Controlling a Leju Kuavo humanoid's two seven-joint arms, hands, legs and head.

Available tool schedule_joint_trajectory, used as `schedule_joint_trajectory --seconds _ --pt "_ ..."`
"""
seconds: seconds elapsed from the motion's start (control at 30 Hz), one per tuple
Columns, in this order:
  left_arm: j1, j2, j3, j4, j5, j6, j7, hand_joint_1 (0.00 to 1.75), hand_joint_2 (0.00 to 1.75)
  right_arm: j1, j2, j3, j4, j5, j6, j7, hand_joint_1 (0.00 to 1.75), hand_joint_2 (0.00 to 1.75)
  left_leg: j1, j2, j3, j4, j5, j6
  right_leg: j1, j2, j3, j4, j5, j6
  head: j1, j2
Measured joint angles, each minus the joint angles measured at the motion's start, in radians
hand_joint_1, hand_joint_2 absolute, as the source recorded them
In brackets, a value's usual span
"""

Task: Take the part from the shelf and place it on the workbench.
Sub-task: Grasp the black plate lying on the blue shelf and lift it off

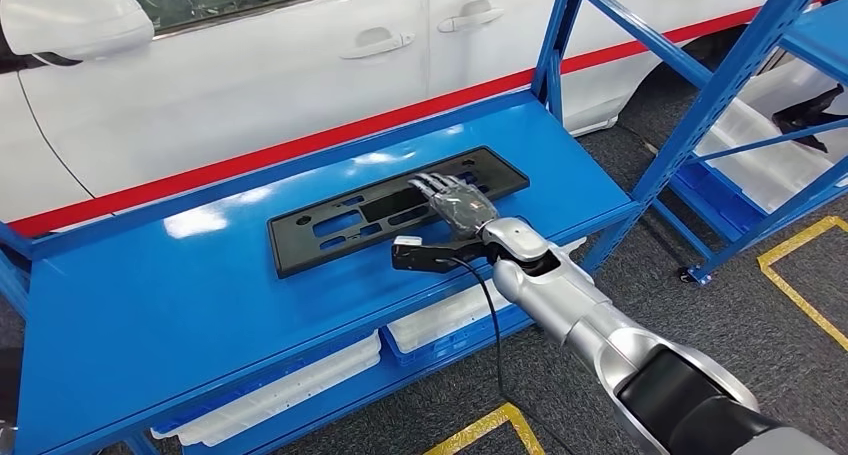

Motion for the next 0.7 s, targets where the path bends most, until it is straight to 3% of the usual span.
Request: schedule_joint_trajectory --seconds 0.7 --pt "0.000 -0.002 0.000 0.000 0.009 -0.009 0.007 0.00 0.00 -0.011 0.153 0.018 0.108 0.110 -0.133 0.040 0.00 1.75 0.000 0.000 0.000 0.000 0.000 0.000 0.000 0.000 0.000 0.000 0.000 0.000 0.000 0.000"
